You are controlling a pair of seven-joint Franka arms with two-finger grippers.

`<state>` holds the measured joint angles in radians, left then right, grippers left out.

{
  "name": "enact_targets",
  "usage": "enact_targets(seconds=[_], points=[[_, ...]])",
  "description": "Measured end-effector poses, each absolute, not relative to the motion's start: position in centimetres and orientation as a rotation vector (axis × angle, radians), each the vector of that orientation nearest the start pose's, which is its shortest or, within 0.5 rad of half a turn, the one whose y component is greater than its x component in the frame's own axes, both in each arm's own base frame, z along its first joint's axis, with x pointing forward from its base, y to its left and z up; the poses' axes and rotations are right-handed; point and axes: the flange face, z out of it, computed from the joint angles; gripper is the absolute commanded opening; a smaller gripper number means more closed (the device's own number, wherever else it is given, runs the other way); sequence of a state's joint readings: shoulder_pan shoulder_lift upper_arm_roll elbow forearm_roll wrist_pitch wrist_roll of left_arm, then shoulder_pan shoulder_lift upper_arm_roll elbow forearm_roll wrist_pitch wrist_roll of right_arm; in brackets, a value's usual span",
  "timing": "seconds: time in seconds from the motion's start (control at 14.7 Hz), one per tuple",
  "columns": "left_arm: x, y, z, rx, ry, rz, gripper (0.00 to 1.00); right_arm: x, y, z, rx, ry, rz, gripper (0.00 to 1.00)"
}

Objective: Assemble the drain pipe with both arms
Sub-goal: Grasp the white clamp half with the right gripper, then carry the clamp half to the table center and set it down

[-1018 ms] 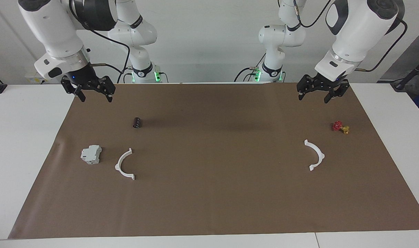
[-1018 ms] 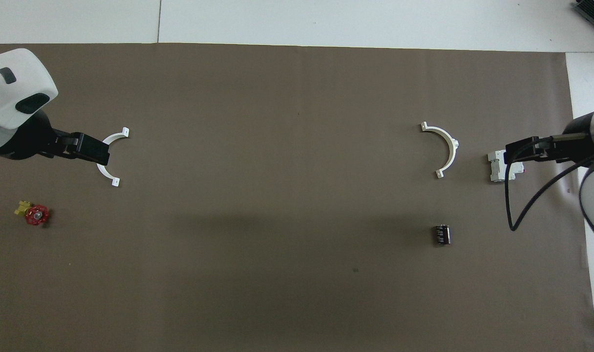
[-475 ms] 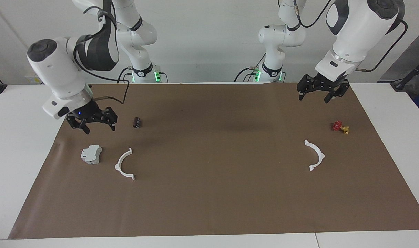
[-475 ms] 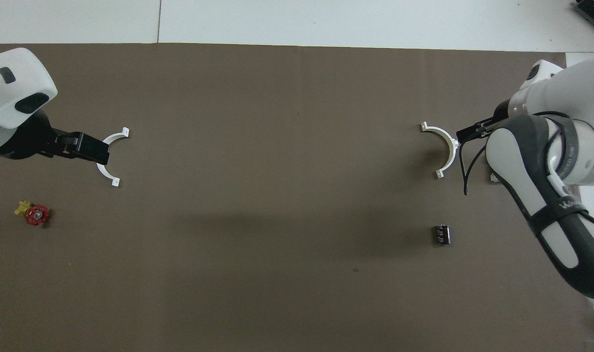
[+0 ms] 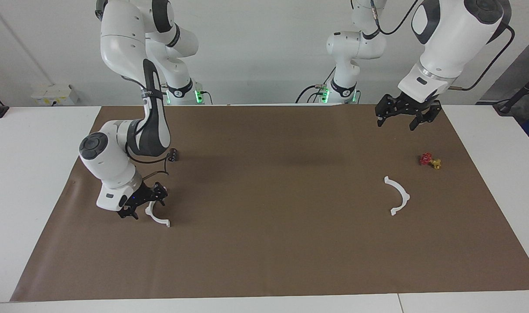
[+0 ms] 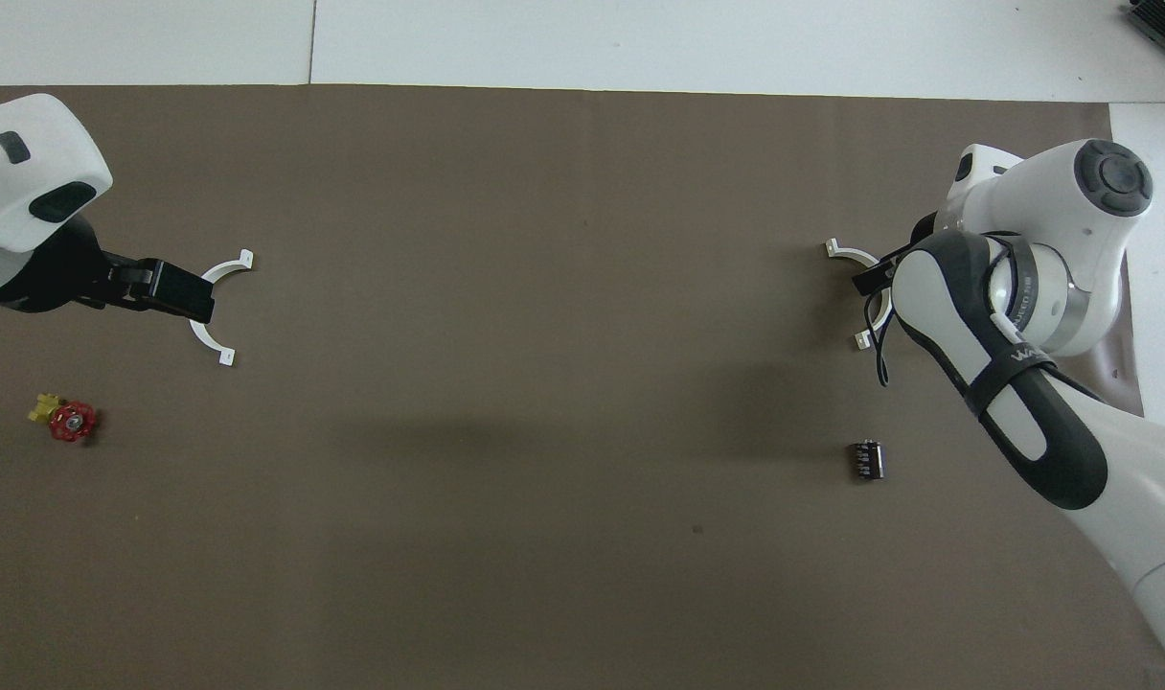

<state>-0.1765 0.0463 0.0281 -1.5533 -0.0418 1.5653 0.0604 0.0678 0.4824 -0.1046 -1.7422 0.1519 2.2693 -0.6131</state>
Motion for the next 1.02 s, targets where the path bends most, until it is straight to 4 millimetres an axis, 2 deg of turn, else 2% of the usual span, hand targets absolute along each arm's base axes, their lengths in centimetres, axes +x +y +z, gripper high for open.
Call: enact_targets(seconds=[0.14,0.2,0.27,0.41,0.48,0.54,0.68,0.81,1.02], points=[[56.1,-8.9,60.6,-3.163,0.331,0.057,1.00,66.8,-1.9,29.6,-2.997,-0.753,-0.097,0.97],[56.1,-8.9,60.6,-3.163,0.331,0.056,1.00,66.8,-2.1,29.5,-2.998,-0.748,-0.094,0.89],[56.1,-8.9,60.6,-3.163,0.330,0.056,1.00,66.7,-2.2,29.3,-2.998,-0.745,-0.090,0.75],[56.1,-8.9,60.6,-3.163,0.330,0.054,1.00,66.5,-2.4,29.0,-2.997,-0.747,-0.080,0.23],[56.1,-8.9,60.6,-3.163,0.330,0.054,1.00,66.4,-2.4,29.0,-2.996,-0.749,-0.078,0.04],[56.1,-8.9,60.6,-3.163,0.330,0.053,1.00,66.4,-2.4,28.9,-2.996,-0.749,-0.077,0.00],[56.1,-8.9,60.6,-3.163,0.330,0.053,1.00,66.5,-2.3,29.0,-2.997,-0.740,-0.080,0.00],[56.1,-8.9,60.5,-3.163,0.330,0.052,1.00,66.8,-2.0,29.6,-3.018,-0.638,-0.086,0.00],[56.1,-8.8,60.5,-3.163,0.329,0.052,1.00,67.5,-0.3,32.8,-3.031,-0.460,-0.040,0.00]])
